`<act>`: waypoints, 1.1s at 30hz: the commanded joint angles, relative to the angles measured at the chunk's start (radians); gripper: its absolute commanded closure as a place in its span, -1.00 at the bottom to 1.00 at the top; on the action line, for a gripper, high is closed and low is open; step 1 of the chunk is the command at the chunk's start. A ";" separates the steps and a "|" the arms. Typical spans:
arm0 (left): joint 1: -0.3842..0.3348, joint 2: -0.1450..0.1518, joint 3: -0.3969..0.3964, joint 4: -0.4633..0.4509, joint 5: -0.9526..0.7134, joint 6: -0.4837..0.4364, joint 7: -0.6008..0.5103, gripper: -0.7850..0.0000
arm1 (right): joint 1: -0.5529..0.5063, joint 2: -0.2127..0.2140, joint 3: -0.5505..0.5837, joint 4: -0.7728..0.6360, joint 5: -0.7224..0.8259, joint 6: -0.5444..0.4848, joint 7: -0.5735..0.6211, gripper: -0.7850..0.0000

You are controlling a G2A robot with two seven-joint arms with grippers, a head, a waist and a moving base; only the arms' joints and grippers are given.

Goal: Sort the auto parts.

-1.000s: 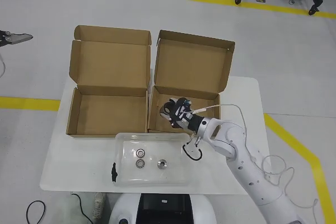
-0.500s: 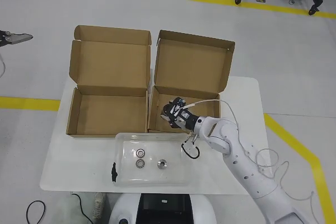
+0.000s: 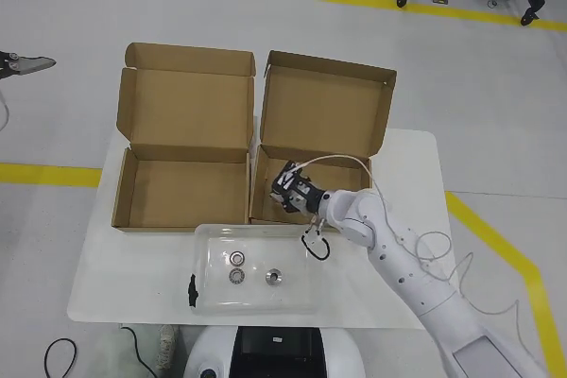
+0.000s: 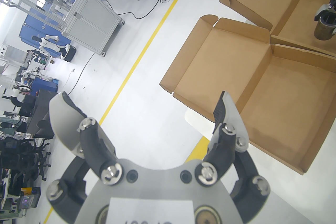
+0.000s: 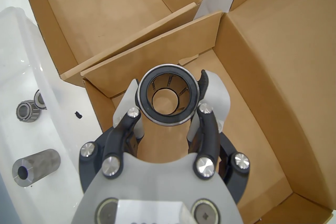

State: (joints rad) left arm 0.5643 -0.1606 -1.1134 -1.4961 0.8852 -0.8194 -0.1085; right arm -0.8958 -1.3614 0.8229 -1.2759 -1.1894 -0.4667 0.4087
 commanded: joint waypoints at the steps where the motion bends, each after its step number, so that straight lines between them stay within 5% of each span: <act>1: 0.000 0.000 0.000 0.000 0.000 0.000 0.000 -1.00 | 0.015 -0.006 -0.010 0.020 -0.002 0.004 0.006 1.00; 14: 0.000 0.000 0.000 0.000 0.000 0.000 0.000 -1.00 | 0.078 -0.041 -0.053 0.159 0.029 0.016 -0.022 1.00; 19: 0.000 0.000 0.000 0.000 0.000 0.000 0.000 -1.00 | 0.088 -0.051 -0.062 0.190 0.032 0.022 -0.037 0.45; 24: 0.000 0.000 0.000 0.000 0.000 0.000 0.000 -1.00 | 0.091 -0.056 -0.066 0.206 0.025 0.022 -0.046 0.21; 26: 0.000 0.000 0.000 0.000 0.000 0.000 0.000 -1.00 | 0.091 -0.056 -0.062 0.203 0.021 0.023 -0.051 -0.03; 29: 0.000 0.000 0.000 0.000 0.000 0.000 0.000 -1.00 | 0.084 -0.053 -0.053 0.186 0.009 0.022 -0.052 -0.64; 33: 0.000 0.000 0.000 0.000 0.000 0.000 0.000 -1.00 | 0.061 -0.041 -0.024 0.128 -0.010 0.019 -0.063 -0.95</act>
State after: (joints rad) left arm 0.5643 -0.1606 -1.1134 -1.4961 0.8852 -0.8194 -0.1085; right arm -0.8290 -1.4054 0.7914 -1.1321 -1.1958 -0.4466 0.3481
